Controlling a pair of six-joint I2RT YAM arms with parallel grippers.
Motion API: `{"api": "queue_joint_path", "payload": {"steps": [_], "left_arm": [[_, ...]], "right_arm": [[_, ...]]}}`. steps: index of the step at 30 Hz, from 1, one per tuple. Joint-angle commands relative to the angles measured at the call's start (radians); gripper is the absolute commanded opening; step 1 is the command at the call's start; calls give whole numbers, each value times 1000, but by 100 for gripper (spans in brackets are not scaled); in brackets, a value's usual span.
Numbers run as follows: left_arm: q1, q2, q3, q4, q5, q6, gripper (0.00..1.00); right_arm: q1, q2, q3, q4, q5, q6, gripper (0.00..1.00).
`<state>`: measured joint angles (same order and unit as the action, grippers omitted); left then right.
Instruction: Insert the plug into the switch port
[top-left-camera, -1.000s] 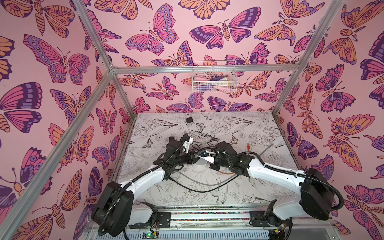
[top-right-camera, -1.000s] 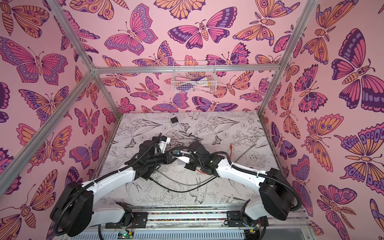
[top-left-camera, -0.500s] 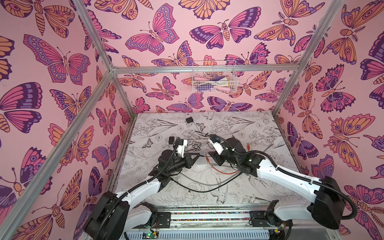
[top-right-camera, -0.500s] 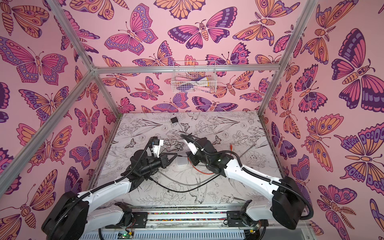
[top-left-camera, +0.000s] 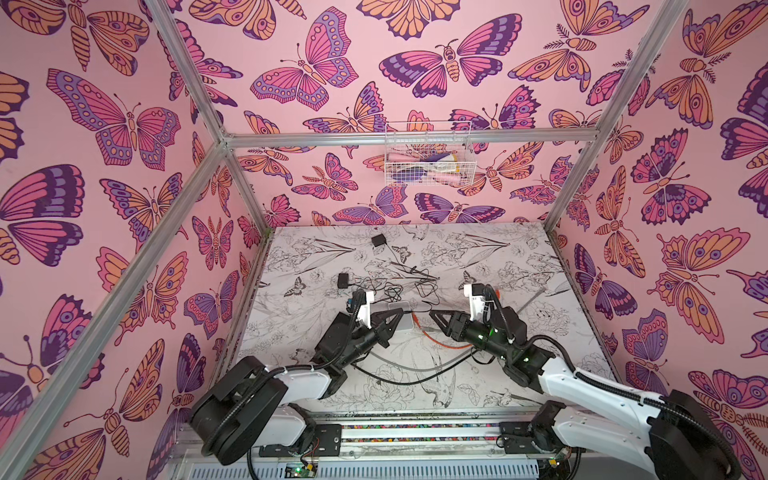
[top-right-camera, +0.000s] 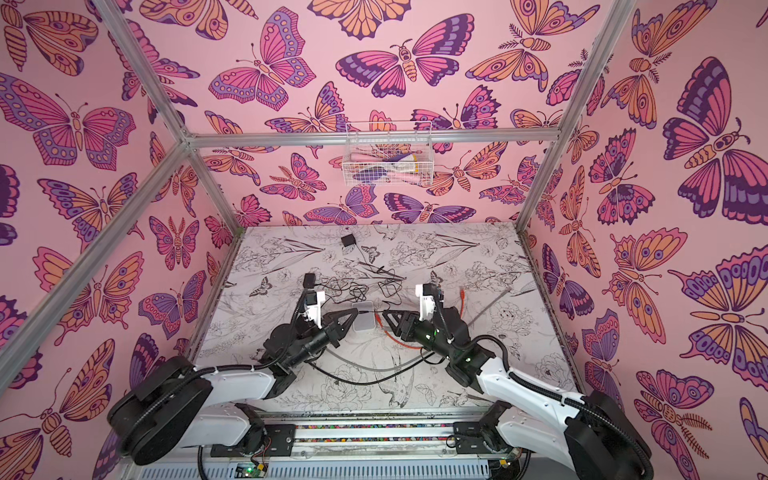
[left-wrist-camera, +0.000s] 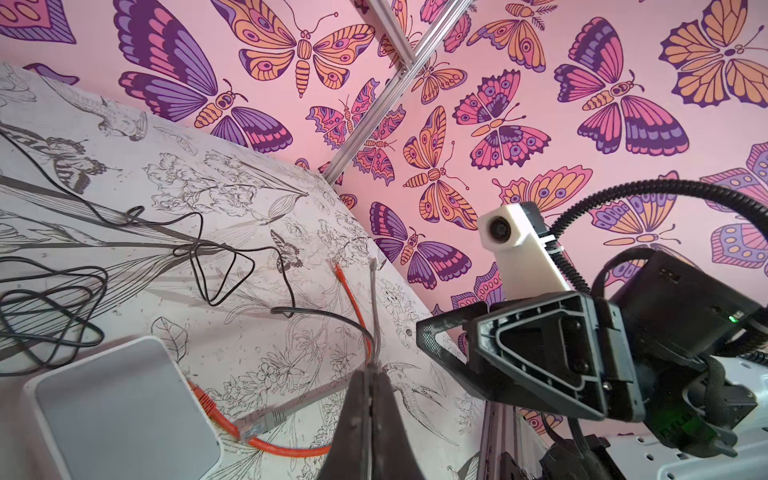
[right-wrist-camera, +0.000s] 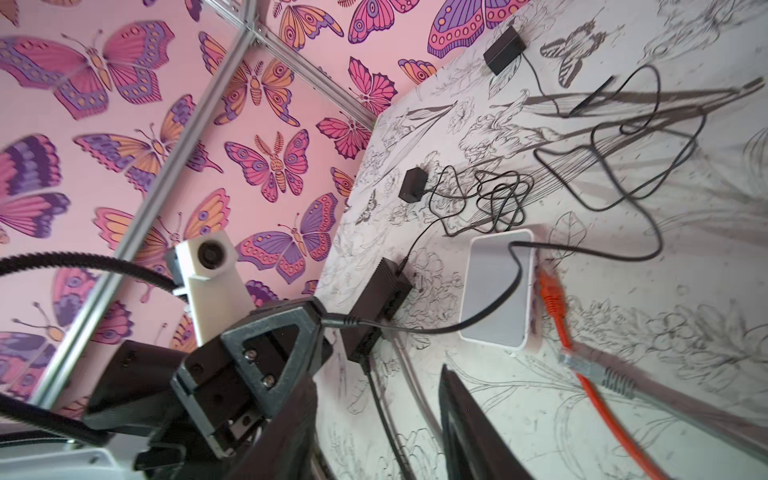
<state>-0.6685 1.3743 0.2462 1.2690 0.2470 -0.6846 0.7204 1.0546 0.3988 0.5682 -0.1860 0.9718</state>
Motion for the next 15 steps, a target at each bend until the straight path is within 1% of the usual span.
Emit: {"api": "queue_joint_path", "payload": {"steps": [1,3,7,9,15], "left_arm": [[-48,15,-2,157,-112,76,0],[-92,14,8,156,-163,125,0],[-136,4,9,156,-239,177,0],[-153,6,11,158,-271,198,0],[-181,9,17,157,-331,248,0]], "right_arm": [[17,0,-2,219,38,172,50],[23,17,0,243,44,206,49],[38,45,-31,325,107,284,43],[47,53,-31,308,137,321,39],[84,36,-16,224,188,342,41]]}}
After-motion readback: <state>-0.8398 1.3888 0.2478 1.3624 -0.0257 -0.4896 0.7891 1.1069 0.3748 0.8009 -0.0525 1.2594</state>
